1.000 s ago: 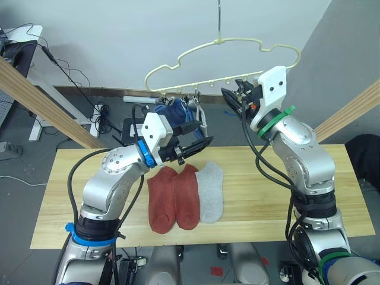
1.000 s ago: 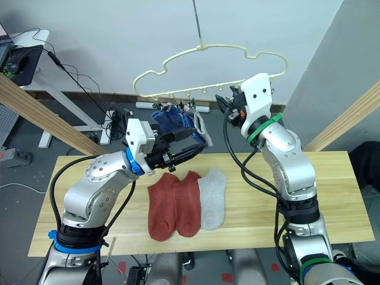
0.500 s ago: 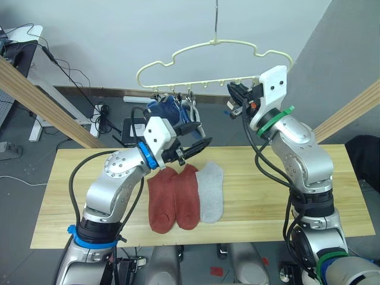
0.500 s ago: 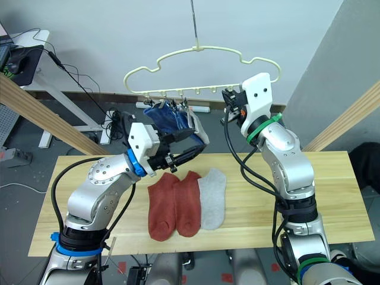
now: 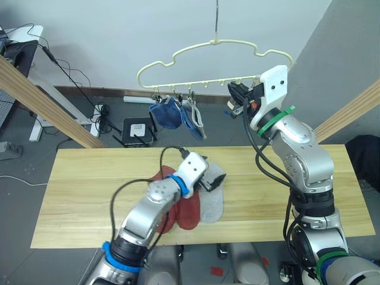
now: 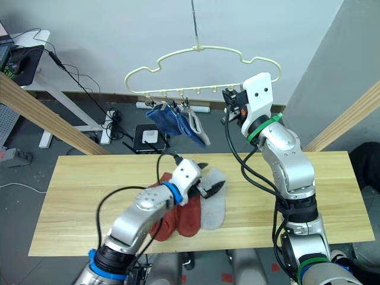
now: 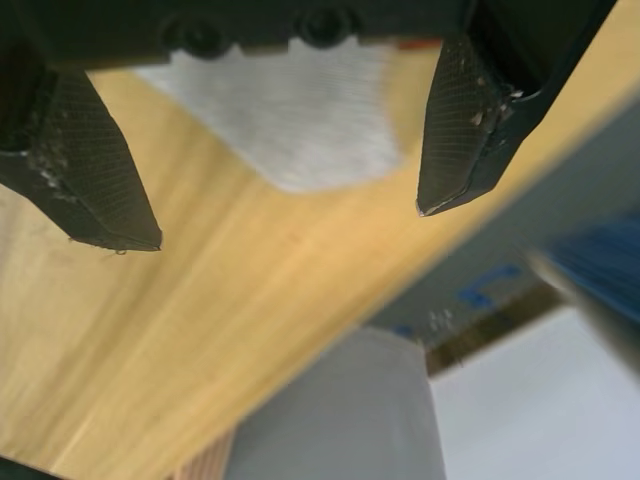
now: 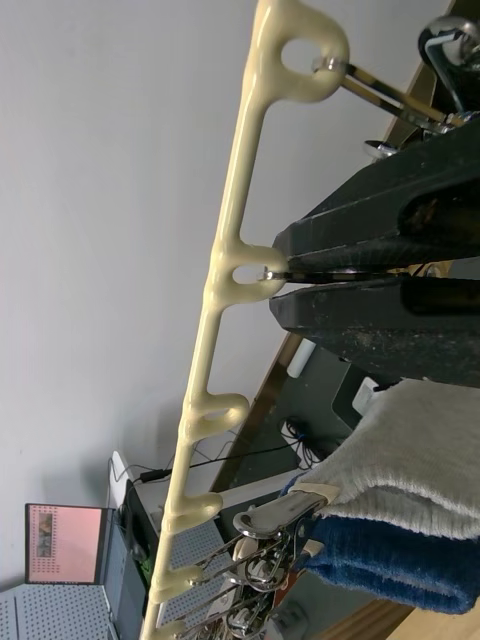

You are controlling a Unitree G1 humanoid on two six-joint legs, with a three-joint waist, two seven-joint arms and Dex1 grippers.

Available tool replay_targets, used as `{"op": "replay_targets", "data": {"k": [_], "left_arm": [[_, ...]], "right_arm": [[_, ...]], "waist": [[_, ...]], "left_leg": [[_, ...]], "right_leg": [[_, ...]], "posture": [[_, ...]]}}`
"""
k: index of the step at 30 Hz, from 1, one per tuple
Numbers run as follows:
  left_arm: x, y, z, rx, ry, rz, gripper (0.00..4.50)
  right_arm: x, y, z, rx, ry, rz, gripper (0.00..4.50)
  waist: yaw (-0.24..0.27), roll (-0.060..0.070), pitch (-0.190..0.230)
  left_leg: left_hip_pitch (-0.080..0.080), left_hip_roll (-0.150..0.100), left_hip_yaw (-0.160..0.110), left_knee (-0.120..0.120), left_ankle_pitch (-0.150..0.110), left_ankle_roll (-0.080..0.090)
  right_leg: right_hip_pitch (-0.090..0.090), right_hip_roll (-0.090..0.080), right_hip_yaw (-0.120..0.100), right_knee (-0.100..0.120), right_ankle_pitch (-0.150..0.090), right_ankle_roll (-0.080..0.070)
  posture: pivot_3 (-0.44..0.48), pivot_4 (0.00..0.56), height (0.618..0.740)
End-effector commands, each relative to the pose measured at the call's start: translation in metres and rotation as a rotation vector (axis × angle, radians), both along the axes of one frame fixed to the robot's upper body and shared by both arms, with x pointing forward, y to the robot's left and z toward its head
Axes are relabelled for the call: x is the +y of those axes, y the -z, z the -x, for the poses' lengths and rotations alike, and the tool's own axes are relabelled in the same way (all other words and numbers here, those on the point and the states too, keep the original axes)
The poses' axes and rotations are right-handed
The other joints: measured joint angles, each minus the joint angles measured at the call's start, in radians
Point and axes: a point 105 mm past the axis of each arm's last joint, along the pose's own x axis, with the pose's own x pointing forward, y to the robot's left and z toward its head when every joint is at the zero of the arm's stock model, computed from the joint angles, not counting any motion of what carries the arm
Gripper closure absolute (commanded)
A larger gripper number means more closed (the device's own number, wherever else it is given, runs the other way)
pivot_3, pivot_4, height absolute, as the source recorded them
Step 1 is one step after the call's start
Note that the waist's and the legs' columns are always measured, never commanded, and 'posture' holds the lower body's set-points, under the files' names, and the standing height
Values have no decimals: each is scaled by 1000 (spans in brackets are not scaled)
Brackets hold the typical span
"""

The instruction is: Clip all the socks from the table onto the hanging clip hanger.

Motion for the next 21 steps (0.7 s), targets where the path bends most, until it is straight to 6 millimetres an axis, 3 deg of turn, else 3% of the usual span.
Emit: {"op": "replay_targets", "data": {"k": [1, 8, 13, 16, 21], "left_arm": [[-9, 14, 5, 18, -46, -39, 30], [-22, 37, -1, 71, -118, -57, 30], [-19, 49, -9, 81, -151, -94, 30], [-17, 52, -11, 72, -156, -106, 605], [-10, 60, -12, 83, -171, -115, 2042]], "right_arm": [[0, -13, 9, -51, -20, -13, 4500], [3, -10, 11, -39, -44, -12, 4500], [5, -11, 15, -39, -60, -10, 4500], [5, -11, 15, -35, -62, -6, 4500], [4, -9, 17, -23, -63, -4, 4500]], "waist": [[-2, 0, 0], [-11, 0, 0], [-18, 0, 0], [-22, 0, 0], [-23, 0, -1]], "left_leg": [[0, 0, 0, 0, 0, 0], [1, 0, 0, 1, 0, 1], [1, 0, 0, 1, 1, 1], [1, 0, 0, 1, 1, 2], [2, 0, 0, 1, 1, 2]], "right_leg": [[0, 0, 0, 0, 0, 0], [0, 0, 0, 3, 0, 0], [0, 0, 0, 5, 0, 0], [0, 0, 0, 5, 0, 0], [0, 0, 0, 6, 0, 0]], "posture": [[-150, 363, 740], [-167, 365, 740], [-179, 358, 740], [-186, 355, 740], [-191, 355, 740]]}}
